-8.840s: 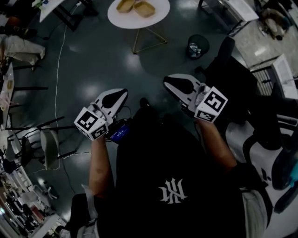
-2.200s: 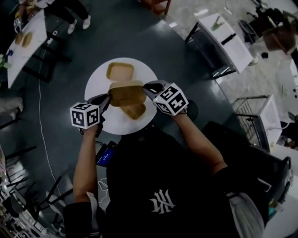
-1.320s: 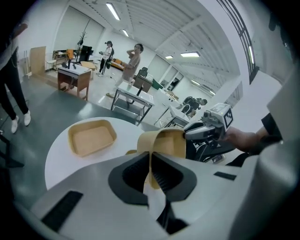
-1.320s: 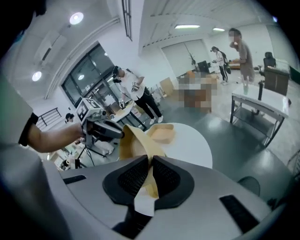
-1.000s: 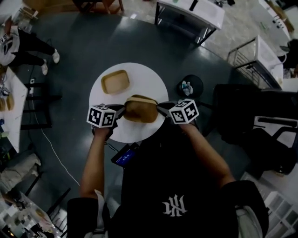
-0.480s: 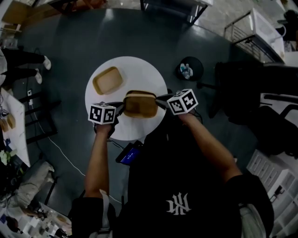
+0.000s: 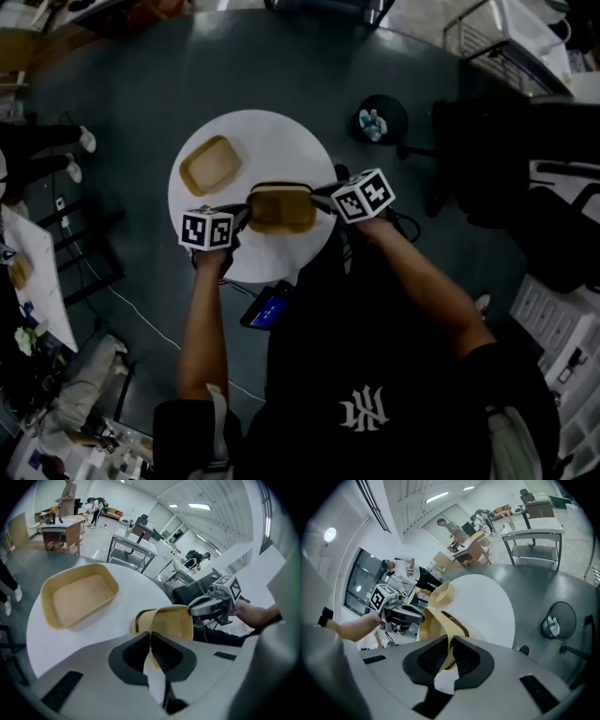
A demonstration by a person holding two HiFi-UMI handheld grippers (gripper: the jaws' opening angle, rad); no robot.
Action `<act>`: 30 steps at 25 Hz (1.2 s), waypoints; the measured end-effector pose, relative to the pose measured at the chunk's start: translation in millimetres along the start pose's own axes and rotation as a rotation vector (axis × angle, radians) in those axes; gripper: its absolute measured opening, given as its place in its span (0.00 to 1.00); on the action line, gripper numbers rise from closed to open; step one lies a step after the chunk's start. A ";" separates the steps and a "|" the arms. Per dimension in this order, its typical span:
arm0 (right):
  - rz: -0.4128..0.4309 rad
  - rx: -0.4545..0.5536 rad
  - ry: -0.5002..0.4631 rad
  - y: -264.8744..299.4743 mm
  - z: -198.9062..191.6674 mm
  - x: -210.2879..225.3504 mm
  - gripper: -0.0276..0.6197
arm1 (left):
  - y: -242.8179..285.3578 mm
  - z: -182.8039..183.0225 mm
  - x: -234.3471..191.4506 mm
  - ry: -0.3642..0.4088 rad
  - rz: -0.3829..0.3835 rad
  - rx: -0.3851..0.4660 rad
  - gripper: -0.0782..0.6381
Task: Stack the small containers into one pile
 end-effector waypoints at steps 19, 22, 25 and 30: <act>-0.034 -0.054 -0.004 10.2 -5.2 14.0 0.13 | 19.6 -7.7 -4.7 0.023 0.028 -0.060 0.14; -0.059 -0.058 -0.033 11.5 -3.4 15.2 0.13 | 21.2 -6.9 -6.1 0.040 0.037 -0.066 0.15; -0.107 -0.066 -0.107 11.4 -0.8 15.0 0.13 | 22.8 -5.2 -6.4 0.074 0.063 -0.069 0.16; -0.156 -0.056 -0.167 8.0 5.3 19.4 0.13 | 24.1 -7.0 -12.6 0.144 0.152 -0.079 0.19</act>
Point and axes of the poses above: the fingertips, and each gripper's own axes: y forward along the fingers, x to its right, z out of its top, the point moved 3 cm from there along -y, backward along the fingers, and after that the axes turned 5 degrees about -x, right-handed, at the moved point
